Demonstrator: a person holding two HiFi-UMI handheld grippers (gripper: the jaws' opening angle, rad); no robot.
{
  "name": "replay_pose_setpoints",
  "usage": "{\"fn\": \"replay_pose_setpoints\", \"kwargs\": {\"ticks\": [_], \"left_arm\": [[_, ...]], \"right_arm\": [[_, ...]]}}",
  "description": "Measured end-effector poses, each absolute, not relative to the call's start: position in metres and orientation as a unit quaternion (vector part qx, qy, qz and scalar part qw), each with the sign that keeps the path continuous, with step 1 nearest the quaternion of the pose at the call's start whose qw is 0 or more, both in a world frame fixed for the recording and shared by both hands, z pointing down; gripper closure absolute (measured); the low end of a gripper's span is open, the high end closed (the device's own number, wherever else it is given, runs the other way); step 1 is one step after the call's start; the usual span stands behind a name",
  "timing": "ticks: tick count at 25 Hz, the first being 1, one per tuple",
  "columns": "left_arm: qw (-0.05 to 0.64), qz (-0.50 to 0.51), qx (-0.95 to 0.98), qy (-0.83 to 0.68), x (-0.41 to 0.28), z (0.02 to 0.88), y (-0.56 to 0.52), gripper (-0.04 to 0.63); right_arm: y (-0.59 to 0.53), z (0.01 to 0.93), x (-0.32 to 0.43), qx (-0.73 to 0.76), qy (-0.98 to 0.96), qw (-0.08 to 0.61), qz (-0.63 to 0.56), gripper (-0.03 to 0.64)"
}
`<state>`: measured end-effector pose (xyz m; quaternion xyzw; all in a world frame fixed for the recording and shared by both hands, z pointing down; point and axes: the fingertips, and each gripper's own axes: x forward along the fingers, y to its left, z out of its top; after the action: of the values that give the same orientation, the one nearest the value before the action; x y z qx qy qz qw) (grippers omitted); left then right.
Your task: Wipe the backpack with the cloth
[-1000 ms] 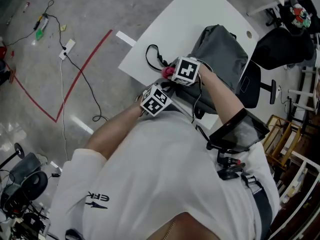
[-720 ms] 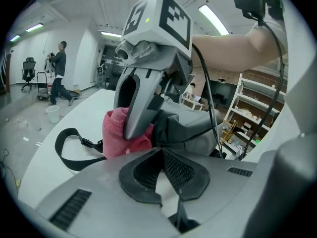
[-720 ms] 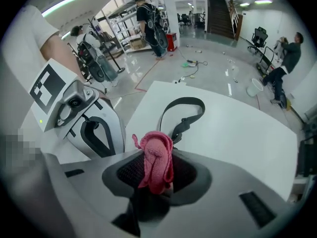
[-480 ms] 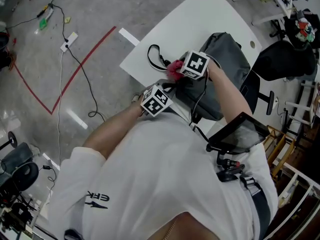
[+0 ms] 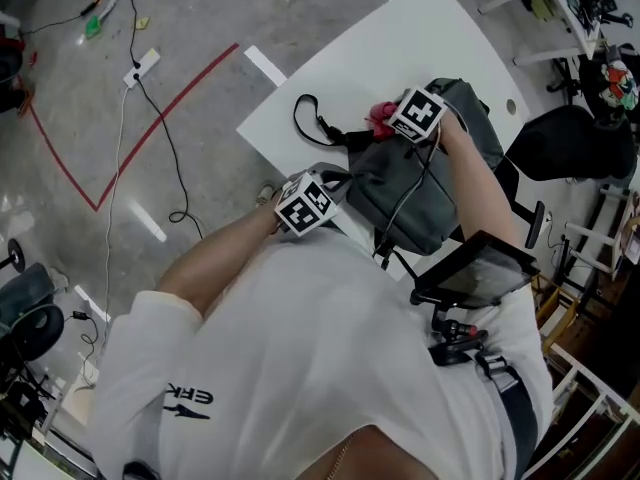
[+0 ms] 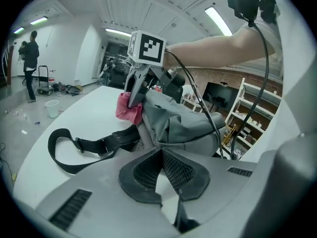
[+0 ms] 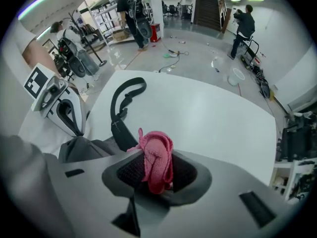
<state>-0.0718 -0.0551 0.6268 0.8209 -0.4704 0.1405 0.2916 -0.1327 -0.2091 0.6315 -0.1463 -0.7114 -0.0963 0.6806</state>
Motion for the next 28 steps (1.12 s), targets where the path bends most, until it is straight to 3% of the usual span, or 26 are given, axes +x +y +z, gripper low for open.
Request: {"fn": "replay_pose_setpoints", "kwargs": {"ticks": [14, 19, 24, 28], "left_arm": [[0.298, 0.136, 0.821, -0.467, -0.073, 0.623, -0.059, 0.592], [0.301, 0.136, 0.818, -0.47, -0.073, 0.622, -0.061, 0.592], [0.304, 0.133, 0.816, -0.474, -0.075, 0.624, -0.063, 0.592], [0.304, 0.132, 0.815, -0.474, -0.076, 0.626, -0.06, 0.592]], "right_arm": [[-0.319, 0.624, -0.128, -0.052, -0.692, 0.702, -0.161, 0.488], [-0.385, 0.595, -0.122, 0.051, -0.666, 0.712, -0.217, 0.488], [-0.398, 0.596, -0.122, 0.088, -0.67, 0.707, -0.21, 0.488], [-0.354, 0.607, -0.144, 0.032, -0.729, 0.671, -0.134, 0.488]]}}
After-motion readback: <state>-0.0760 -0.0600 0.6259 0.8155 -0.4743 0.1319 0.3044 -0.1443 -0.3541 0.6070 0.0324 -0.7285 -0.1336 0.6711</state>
